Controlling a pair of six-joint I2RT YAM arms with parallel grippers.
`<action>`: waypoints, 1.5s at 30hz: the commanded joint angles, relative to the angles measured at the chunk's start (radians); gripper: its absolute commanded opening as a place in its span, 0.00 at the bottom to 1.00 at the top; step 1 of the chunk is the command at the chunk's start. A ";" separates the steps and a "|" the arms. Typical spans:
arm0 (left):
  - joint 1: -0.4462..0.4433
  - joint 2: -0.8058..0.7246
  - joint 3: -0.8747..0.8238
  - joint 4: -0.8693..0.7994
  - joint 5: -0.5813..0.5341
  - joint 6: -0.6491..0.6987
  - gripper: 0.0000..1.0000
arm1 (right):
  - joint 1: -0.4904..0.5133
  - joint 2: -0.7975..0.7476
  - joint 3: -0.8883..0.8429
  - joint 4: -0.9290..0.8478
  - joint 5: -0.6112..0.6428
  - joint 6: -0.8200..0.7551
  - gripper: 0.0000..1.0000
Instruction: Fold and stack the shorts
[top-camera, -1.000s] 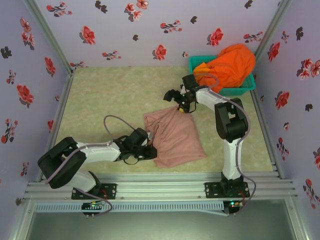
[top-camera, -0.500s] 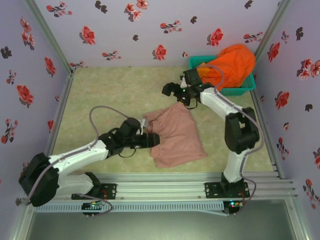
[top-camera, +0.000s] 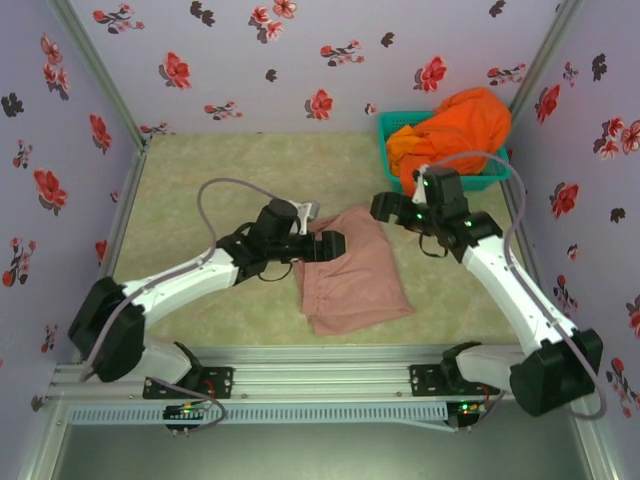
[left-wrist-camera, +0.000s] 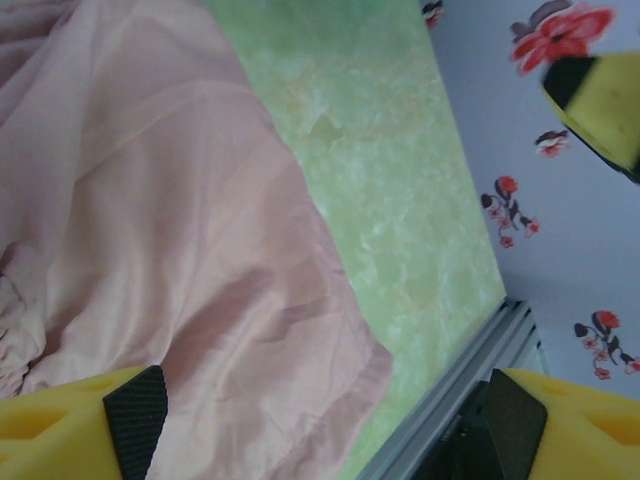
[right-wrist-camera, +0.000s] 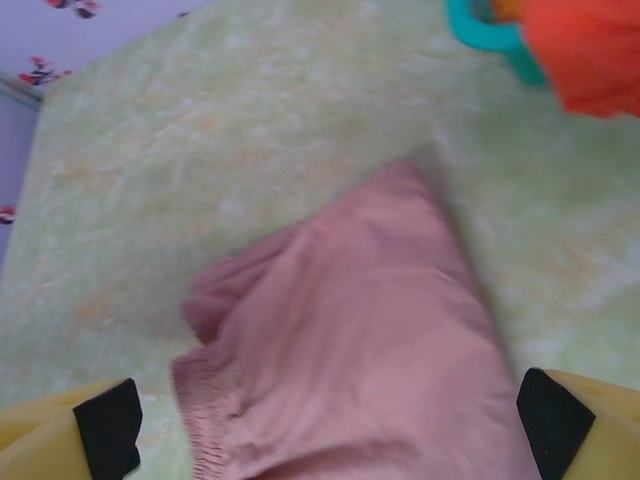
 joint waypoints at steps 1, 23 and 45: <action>0.019 0.070 0.033 0.078 0.013 0.022 0.86 | -0.039 -0.063 -0.074 0.002 -0.047 -0.024 0.99; 0.172 0.261 -0.186 0.346 -0.044 0.050 0.89 | -0.073 0.012 -0.232 0.080 -0.132 -0.015 0.99; -0.014 -0.086 -0.285 0.248 0.034 -0.067 0.99 | -0.138 0.175 -0.160 0.068 -0.255 -0.135 0.99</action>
